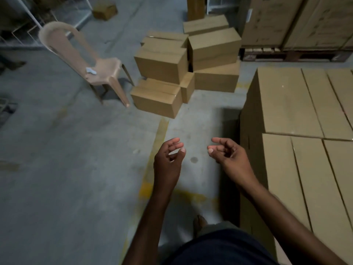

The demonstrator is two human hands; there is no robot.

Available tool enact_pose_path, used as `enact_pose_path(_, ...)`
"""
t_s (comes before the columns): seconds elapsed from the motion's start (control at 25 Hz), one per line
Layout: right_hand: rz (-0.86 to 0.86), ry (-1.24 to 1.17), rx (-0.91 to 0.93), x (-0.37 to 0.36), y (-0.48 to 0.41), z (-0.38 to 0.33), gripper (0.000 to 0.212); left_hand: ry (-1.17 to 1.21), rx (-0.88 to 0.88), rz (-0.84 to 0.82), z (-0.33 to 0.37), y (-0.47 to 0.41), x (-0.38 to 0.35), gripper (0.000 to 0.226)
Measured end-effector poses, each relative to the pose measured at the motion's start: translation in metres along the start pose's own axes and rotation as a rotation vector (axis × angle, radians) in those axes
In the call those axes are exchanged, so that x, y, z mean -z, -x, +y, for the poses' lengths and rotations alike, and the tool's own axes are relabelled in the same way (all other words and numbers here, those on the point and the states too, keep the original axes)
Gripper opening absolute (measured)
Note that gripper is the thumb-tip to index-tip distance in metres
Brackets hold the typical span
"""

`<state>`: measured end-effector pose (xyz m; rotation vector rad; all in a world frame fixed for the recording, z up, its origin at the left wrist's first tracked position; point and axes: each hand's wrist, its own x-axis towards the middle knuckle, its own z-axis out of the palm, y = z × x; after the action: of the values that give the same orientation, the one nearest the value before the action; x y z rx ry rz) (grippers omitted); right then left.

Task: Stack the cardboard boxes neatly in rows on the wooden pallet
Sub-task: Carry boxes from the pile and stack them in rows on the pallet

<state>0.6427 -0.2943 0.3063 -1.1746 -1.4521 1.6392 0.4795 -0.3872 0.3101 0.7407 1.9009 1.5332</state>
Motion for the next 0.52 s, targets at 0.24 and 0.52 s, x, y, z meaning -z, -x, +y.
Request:
enact_pose_path(0.24, 0.022, 0.023, -0.001, -0.073, -0.153, -0.045, 0.028, 0.0, -0.026, 0.052, 0.022, -0.169, 0.024, 0.031)
enact_pose_path(0.52, 0.094, 0.068, -0.037, -0.179, -0.321, -0.063, 0.028, -0.01, 0.004, -0.004, 0.01, -0.385, 0.056, 0.028)
